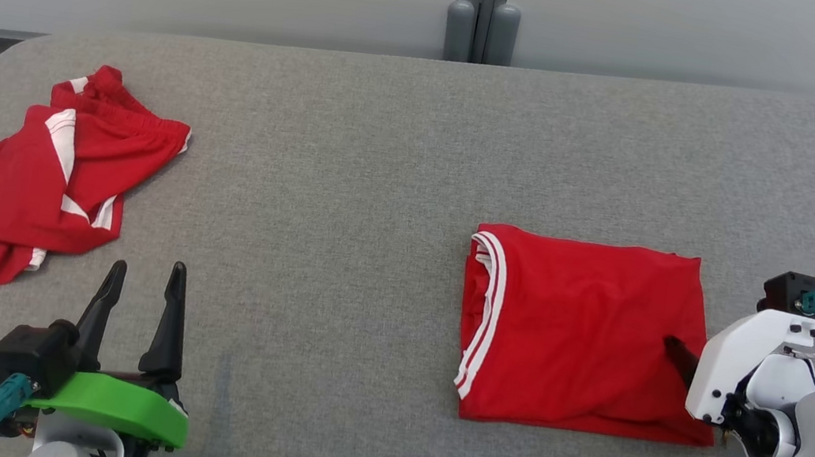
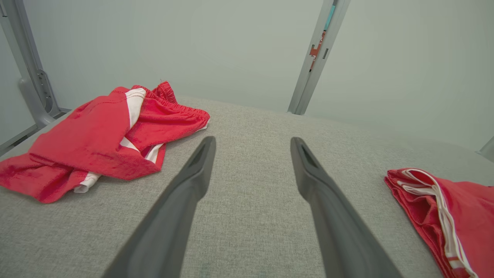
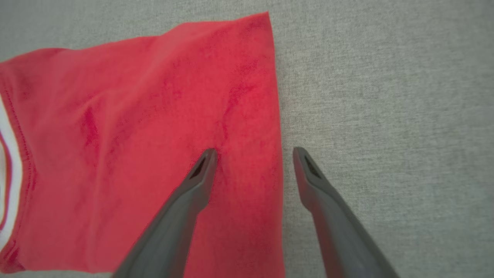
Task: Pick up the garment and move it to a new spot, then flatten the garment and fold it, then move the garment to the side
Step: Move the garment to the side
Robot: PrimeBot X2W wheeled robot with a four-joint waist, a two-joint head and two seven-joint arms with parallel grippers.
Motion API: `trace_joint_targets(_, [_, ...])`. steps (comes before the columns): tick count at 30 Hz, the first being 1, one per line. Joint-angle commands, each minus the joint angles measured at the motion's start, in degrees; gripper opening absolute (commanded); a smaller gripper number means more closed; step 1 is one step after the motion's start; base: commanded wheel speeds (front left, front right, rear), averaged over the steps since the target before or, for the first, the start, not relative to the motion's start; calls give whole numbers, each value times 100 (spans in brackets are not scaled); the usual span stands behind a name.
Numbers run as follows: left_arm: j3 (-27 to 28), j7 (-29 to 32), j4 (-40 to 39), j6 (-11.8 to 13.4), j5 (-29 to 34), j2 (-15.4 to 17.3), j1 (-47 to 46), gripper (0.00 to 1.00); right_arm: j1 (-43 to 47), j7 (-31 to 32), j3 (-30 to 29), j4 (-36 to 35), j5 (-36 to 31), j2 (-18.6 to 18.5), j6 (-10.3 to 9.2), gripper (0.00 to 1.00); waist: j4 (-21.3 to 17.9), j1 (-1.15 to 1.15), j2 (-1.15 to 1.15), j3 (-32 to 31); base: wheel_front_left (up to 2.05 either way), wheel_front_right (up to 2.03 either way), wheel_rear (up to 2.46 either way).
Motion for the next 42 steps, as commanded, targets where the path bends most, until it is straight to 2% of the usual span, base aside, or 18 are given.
trace_joint_targets(1, [-24,-15,-15,-11,-13,51,-71,100,-122,2,94,159,-66,-24,0,100,94,0,0,93,0,0,0])
trace_joint_targets(9, [-23,-15,-90,-11,-46,59,-158,100,-380,260,347,1038,-210,22,0,100,167,0,0,275,0,0,0])
trace_joint_targets(10, [-19,-15,-103,-11,-44,47,-170,100,-423,272,417,1080,-245,-4,0,26,156,0,0,311,0,0,0])
trace_joint_targets(11, [-16,-15,-118,-12,-34,36,-178,100,-482,268,470,1104,-260,-44,-1,0,134,0,0,349,0,0,0])
trace_joint_targets(15, [6,-15,-207,-12,-25,24,-246,100,-777,162,638,1027,-363,-283,-8,0,4,0,0,509,0,0,0])
trace_joint_targets(21, [34,-14,-521,-12,-1,39,-412,100,-1390,-172,927,666,-685,-978,-7,0,-355,0,0,861,0,0,0])
trace_joint_targets(26, [-40,-15,-812,-12,99,108,-635,100,-1809,-245,939,448,-847,-1574,-6,0,-719,0,0,1202,0,0,0])
trace_joint_targets(32, [-61,-9,-1201,-12,154,159,-892,100,-2136,-531,567,296,-1029,-2115,-6,0,-1120,0,0,1736,0,0,0])
trace_joint_targets(39, [-249,-7,-1364,-12,192,330,-1190,100,-2211,-1008,-169,493,-1301,-2396,-6,0,-1298,0,0,2194,0,0,0])
trace_joint_targets(42, [-268,-8,-1419,-12,198,395,-1247,100,-2061,-1208,-437,546,-1541,-2403,-6,0,-1309,0,0,2331,0,0,0])
